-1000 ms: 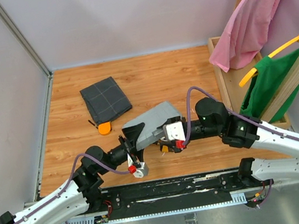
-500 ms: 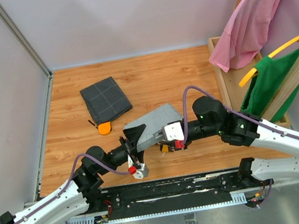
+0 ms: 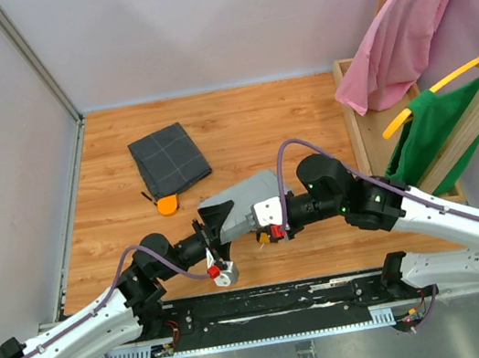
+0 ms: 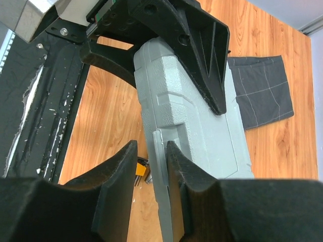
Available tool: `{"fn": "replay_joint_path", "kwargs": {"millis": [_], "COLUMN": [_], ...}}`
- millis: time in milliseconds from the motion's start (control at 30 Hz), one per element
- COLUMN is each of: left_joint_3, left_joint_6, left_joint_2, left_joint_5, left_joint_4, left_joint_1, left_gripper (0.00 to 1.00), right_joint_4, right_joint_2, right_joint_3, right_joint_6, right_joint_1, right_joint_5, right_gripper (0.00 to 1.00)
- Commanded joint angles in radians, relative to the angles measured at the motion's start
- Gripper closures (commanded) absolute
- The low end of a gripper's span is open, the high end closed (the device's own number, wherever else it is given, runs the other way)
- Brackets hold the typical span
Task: Sort the tools into containers
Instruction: Open the storage box at the center of the board.
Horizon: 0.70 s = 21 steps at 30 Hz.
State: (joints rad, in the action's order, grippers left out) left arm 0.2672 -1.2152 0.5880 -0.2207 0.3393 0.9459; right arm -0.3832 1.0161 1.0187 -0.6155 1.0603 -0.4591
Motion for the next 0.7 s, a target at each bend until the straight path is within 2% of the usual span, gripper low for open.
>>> {"fn": "replay_joint_path", "kwargs": {"millis": [0,100,267,500,667], "left_joint_3": [0.017,0.017,0.018,0.019,0.024], "left_joint_6": [-0.003,-0.001,0.003,0.035,0.068], "left_joint_2": [-0.020,-0.022,-0.020,-0.022,-0.007], "left_joint_5": [0.010,0.009,0.005,-0.009,-0.014], "left_joint_4": [0.123,0.122,0.122,0.122,0.122], "left_joint_1": [0.004,0.004,0.004,0.004,0.003], "left_gripper": [1.00,1.00,1.00,1.00,0.82], "right_joint_4": [-0.077,-0.077,-0.094,-0.100,-0.070], "right_joint_2": [0.027,0.036,0.053,0.057,0.064], "right_joint_3": [0.025,0.031,0.052,0.059,0.061], "right_joint_6": [-0.030,-0.045,-0.068,-0.125,-0.164], "right_joint_1": [0.013,0.013,0.013,0.025,0.026], "right_joint_5": [0.051,0.086,0.145,0.244,0.323], "right_gripper": [0.69,0.70,0.78,0.99,1.00]}}
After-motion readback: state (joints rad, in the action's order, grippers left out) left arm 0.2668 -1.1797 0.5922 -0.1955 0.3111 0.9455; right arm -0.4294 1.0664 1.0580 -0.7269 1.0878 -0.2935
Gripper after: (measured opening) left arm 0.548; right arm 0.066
